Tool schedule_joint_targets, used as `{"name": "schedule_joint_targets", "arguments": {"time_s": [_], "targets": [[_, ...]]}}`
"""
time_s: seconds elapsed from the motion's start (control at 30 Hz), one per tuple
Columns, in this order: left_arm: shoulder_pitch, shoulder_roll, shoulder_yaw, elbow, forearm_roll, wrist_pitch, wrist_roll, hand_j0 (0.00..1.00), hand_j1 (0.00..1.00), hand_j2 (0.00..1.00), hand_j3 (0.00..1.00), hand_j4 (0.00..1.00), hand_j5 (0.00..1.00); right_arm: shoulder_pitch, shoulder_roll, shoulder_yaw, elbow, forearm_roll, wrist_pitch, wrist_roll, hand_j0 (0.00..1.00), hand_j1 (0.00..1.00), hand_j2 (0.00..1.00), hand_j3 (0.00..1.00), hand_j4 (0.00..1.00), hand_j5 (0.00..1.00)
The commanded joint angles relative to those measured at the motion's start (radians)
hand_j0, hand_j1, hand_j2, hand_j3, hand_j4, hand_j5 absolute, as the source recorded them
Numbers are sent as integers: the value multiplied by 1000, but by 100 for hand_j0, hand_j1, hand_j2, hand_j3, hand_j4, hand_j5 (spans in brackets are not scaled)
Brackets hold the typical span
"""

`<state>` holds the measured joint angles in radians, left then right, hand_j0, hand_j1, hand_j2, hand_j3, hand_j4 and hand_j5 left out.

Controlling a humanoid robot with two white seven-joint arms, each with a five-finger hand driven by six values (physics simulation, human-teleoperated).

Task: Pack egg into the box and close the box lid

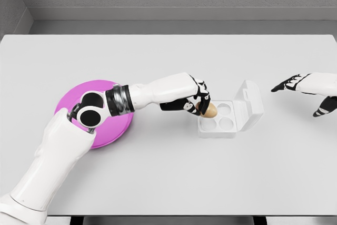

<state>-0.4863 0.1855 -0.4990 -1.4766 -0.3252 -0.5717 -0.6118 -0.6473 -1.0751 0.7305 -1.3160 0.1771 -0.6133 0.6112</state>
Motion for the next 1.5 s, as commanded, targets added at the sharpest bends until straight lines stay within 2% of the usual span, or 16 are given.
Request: {"name": "schedule_joint_targets", "arguments": {"time_s": [0.0, 0.13, 0.2, 0.83, 0.87, 0.9, 0.97, 1.0, 1.07, 1.1, 1.13, 1.23, 1.3, 1.43, 1.47], "targets": [[0, 0, 0, -2, 8, 9, 1, 23, 23, 23, 23, 23, 23, 0, -2, -2, 0, -5, 2, 0, 100, 100, 100, 100, 100, 100], [2, 3, 0, -25, 9, 10, 1, 23, 23, 23, 23, 23, 23, 0, -2, -2, 0, -5, 2, 0, 100, 100, 100, 100, 100, 100], [5, 5, 0, -51, 8, 58, 1, 23, 23, 23, 23, 23, 23, 0, -2, -2, 1, -5, 2, 0, 100, 100, 100, 100, 100, 100], [9, 14, -4, -65, 28, 49, 1, 28, 28, 28, 28, 28, 28, -3, -3, -2, 0, -5, 2, 0, 100, 100, 100, 100, 100, 100], [6, 51, -1, -109, 44, 47, 1, 28, 28, 28, 28, 28, 28, -5, -3, -2, 0, -5, 2, 0, 100, 100, 100, 100, 100, 100], [-2, 127, 0, -162, 141, 47, 1, 29, 29, 29, 29, 29, 29, -3, -2, -2, 0, -5, 2, 0, 100, 100, 100, 100, 100, 100], [-48, 308, -1, -214, 320, 50, 1, 83, 83, 83, 83, 83, 83, -2, 0, -2, 0, -5, 2, 0, 100, 100, 100, 100, 100, 100], [-51, 408, 0, -249, 347, 41, 1, 100, 100, 100, 100, 100, 100, -6, 0, -2, -2, -7, 2, 0, 100, 100, 100, 100, 100, 100], [-51, 594, 2, -286, 380, -39, 1, 100, 100, 100, 100, 100, 100, -5, -2, -2, -3, -5, 2, 0, 100, 100, 100, 100, 100, 100], [-46, 656, 0, -286, 394, -39, 1, 100, 100, 100, 100, 100, 100, -5, -2, -2, -6, -5, 2, 0, 100, 100, 100, 100, 100, 100], [-38, 683, 2, -286, 397, -39, 1, 100, 100, 100, 100, 100, 100, -5, -2, -2, -9, -5, 2, 0, 100, 100, 100, 100, 100, 100], [-6, 692, 23, -277, 394, -39, 1, 100, 100, 100, 100, 100, 100, 8, 0, 6, -75, -5, 2, 0, 100, 100, 100, 100, 100, 100], [51, 700, 65, -278, 394, -39, 1, 100, 100, 100, 100, 100, 100, 14, -2, 6, -111, -5, 2, 0, 100, 100, 100, 100, 100, 100], [49, 698, 71, -274, 390, -39, 1, 100, 100, 100, 100, 100, 100, 21, 0, 4, -124, -5, 2, 0, 100, 100, 100, 100, 100, 100], [49, 698, 71, -274, 390, -39, 1, 100, 100, 100, 100, 100, 100, 21, 0, 4, -147, -5, 2, 0, 100, 100, 100, 100, 100, 100]]}}
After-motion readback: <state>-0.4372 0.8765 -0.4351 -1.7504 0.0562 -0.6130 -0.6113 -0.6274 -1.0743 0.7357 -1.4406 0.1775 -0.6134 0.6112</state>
